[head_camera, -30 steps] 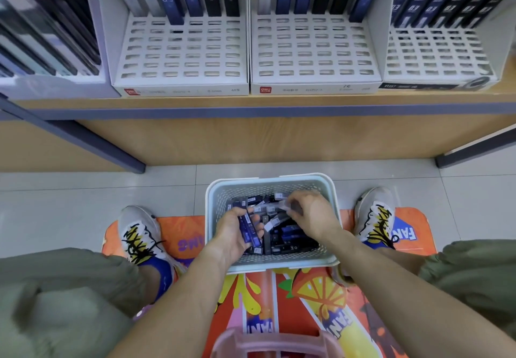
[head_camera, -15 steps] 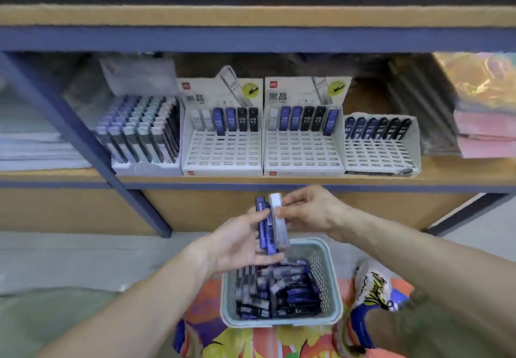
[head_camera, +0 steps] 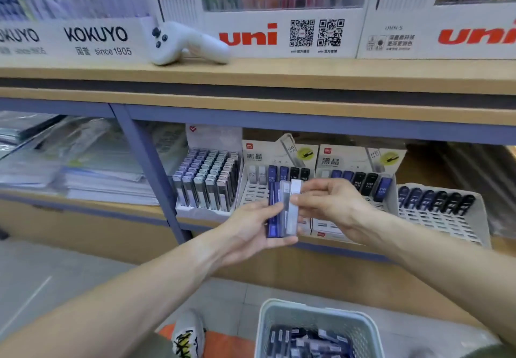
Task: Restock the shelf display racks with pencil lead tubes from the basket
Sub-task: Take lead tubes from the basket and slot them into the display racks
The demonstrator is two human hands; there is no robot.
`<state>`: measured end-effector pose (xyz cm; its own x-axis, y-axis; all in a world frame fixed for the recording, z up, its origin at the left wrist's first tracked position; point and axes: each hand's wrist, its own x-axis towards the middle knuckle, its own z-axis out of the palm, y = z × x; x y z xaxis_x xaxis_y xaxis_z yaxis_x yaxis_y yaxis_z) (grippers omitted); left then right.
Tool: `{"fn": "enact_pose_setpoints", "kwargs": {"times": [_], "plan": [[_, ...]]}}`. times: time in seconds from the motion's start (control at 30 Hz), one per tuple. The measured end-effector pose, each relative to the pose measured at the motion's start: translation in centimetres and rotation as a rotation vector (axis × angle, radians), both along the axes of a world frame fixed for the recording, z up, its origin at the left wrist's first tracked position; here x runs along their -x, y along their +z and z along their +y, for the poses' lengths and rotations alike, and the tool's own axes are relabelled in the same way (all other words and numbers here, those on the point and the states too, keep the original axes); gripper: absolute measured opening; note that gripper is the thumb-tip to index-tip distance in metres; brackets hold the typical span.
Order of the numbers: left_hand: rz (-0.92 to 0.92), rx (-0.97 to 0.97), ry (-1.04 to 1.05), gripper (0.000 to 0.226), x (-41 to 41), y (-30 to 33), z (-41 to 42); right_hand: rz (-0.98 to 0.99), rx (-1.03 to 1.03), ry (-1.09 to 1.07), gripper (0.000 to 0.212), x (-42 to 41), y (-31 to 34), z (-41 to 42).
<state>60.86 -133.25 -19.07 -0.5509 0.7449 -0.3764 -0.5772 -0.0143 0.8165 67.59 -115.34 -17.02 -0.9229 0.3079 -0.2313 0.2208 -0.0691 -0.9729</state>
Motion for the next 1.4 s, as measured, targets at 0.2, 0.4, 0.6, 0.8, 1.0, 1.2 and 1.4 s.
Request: {"fn": "enact_pose_setpoints", "kwargs": {"times": [0.2,0.4,0.6,0.8,1.0,1.2,1.4], "plan": [[-0.022,0.069,0.072,0.025,1.4,-2.8,0.4,-0.040,0.082,-0.055,0.038,2.6,-4.0,-0.6],[-0.126,0.030,0.122,0.032,3.1,-3.0,0.7,0.002,0.094,-0.094,0.040,4.5,-4.7,-1.3],[-0.186,-0.010,0.183,0.034,3.8,-3.7,0.9,0.009,0.261,-0.106,0.033,5.4,-6.1,-1.6],[-0.158,0.005,0.205,0.025,3.7,-4.6,1.0,-0.001,0.141,-0.106,0.039,5.4,-6.3,-2.3],[-0.178,0.020,0.217,0.029,3.9,-4.3,1.1,0.012,0.144,-0.122,0.035,5.6,-6.6,-1.5],[-0.171,0.056,0.225,0.031,4.2,-4.7,1.2,0.059,0.117,-0.129,0.044,5.5,-6.5,-0.9],[-0.185,0.070,0.238,0.035,4.1,-4.8,1.3,0.096,-0.002,-0.111,0.052,5.6,-6.8,-0.5]]}}
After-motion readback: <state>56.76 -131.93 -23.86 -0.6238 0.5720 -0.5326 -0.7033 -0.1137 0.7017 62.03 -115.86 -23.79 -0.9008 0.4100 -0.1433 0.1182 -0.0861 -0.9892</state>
